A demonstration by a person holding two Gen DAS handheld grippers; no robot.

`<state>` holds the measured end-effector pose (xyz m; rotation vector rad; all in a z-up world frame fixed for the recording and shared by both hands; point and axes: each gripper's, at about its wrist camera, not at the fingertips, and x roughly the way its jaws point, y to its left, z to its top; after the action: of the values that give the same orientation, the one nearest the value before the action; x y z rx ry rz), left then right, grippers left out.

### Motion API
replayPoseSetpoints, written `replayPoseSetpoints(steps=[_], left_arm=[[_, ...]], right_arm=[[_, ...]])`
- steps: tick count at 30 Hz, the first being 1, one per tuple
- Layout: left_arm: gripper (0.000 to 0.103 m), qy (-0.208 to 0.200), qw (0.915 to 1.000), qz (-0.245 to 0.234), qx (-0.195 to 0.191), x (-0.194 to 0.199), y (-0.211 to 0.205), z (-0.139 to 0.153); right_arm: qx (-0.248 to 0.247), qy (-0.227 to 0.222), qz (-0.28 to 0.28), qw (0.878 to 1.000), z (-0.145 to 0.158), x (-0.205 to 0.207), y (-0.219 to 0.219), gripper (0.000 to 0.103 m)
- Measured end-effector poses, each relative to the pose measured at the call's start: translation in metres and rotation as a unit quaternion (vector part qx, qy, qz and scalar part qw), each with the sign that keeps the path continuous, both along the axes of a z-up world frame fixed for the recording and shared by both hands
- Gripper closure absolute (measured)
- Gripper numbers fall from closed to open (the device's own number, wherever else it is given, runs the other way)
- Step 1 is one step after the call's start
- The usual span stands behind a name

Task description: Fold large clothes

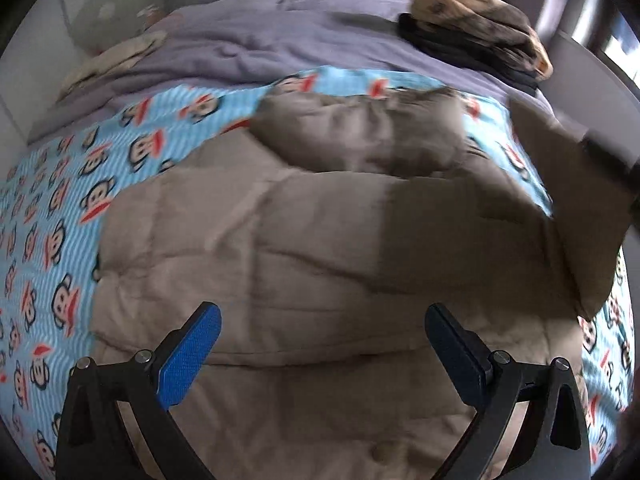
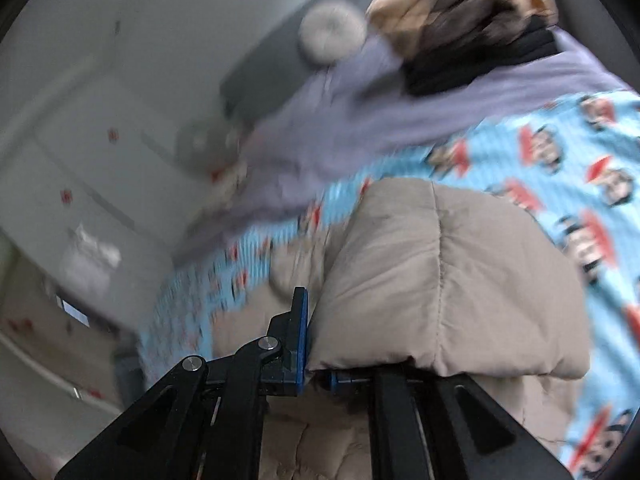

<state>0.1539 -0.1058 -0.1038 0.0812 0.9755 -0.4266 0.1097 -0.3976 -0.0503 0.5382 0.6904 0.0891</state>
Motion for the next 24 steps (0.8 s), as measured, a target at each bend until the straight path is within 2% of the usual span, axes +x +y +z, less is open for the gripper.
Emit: replayPoseSetpoints(steps=[3, 6, 9, 12, 14, 16, 17, 21, 22, 23, 24], left_arm=[[0.001, -0.001, 0.9999, 0.014, -0.001, 0.010, 0.020, -0.003], [0.001, 0.001, 0.9998, 0.020, -0.008, 0.020, 0.036, -0.007], [0.001, 0.007, 0.9997, 0.017, -0.015, 0.022, 0.041, -0.013], [0.001, 0.010, 0.9997, 0.014, -0.019, 0.022, 0.043, -0.018], [0.001, 0.014, 0.9995, 0.012, -0.026, 0.022, 0.041, -0.019], [0.001, 0.016, 0.9992, 0.009, -0.034, 0.021, 0.039, -0.020], [0.001, 0.016, 0.9992, 0.008, -0.035, 0.020, 0.039, -0.020], [0.001, 0.014, 0.9993, 0.010, -0.034, 0.026, 0.044, -0.023], [0.001, 0.018, 0.9990, 0.012, -0.039, 0.029, 0.048, -0.023], [0.001, 0.023, 0.9986, 0.014, -0.045, 0.032, 0.053, -0.024], [0.001, 0.024, 0.9984, 0.015, -0.048, 0.033, 0.056, -0.024]], right_arm=[[-0.012, 0.064, 0.021, 0.998, -0.047, 0.025, 0.030, 0.094], [-0.024, 0.123, 0.009, 0.992, -0.086, 0.035, 0.040, 0.094], [0.002, 0.145, -0.017, 0.989, -0.102, 0.035, 0.034, 0.093], [0.028, 0.152, -0.035, 0.987, -0.101, 0.031, 0.025, 0.090], [0.038, 0.154, -0.045, 0.986, -0.095, 0.023, 0.021, 0.078], [0.054, 0.143, -0.051, 0.987, -0.087, 0.013, 0.021, 0.042], [0.062, 0.131, -0.062, 0.987, -0.081, 0.003, 0.019, 0.039], [0.113, 0.100, -0.133, 0.980, -0.069, -0.030, -0.003, 0.039], [0.133, 0.093, -0.153, 0.975, -0.069, -0.035, -0.014, 0.044], [0.149, 0.083, -0.171, 0.970, -0.070, -0.038, -0.024, 0.051], [0.156, 0.077, -0.183, 0.968, -0.069, -0.037, -0.031, 0.074]])
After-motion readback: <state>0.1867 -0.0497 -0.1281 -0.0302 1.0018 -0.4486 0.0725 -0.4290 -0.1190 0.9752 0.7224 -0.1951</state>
